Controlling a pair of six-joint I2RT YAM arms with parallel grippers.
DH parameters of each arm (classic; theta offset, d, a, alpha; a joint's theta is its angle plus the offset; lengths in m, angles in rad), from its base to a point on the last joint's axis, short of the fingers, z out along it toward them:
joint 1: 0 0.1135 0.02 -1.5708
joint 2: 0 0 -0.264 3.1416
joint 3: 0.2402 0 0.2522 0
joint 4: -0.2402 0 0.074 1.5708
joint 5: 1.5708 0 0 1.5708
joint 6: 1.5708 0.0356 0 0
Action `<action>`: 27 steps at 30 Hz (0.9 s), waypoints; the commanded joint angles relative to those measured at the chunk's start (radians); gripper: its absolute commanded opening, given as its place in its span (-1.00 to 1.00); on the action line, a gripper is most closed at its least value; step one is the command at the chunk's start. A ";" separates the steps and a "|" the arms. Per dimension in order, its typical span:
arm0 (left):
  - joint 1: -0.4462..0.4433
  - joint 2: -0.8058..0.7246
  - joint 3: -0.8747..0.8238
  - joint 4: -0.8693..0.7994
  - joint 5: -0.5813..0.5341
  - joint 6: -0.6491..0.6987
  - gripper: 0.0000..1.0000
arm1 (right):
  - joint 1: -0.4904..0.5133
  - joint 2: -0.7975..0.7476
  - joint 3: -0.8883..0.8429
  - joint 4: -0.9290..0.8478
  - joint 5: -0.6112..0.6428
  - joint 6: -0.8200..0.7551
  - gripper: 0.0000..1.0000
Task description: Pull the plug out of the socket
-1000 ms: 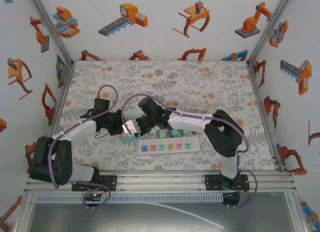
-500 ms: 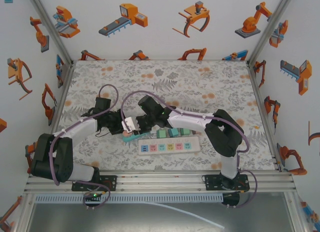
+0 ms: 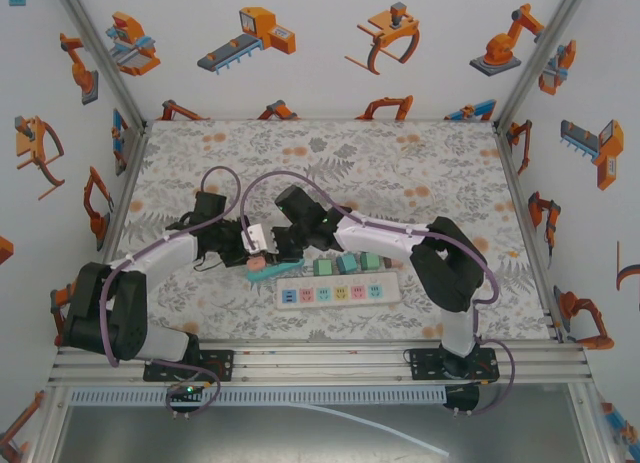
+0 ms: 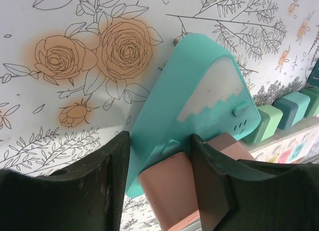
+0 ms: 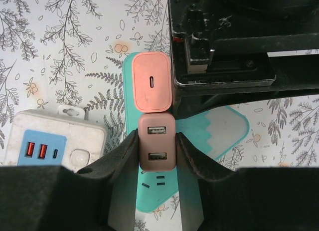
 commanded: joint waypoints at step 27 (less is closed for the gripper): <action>-0.023 -0.206 0.104 -0.130 -0.076 0.041 0.36 | -0.016 -0.442 -0.186 0.239 0.555 0.982 -1.00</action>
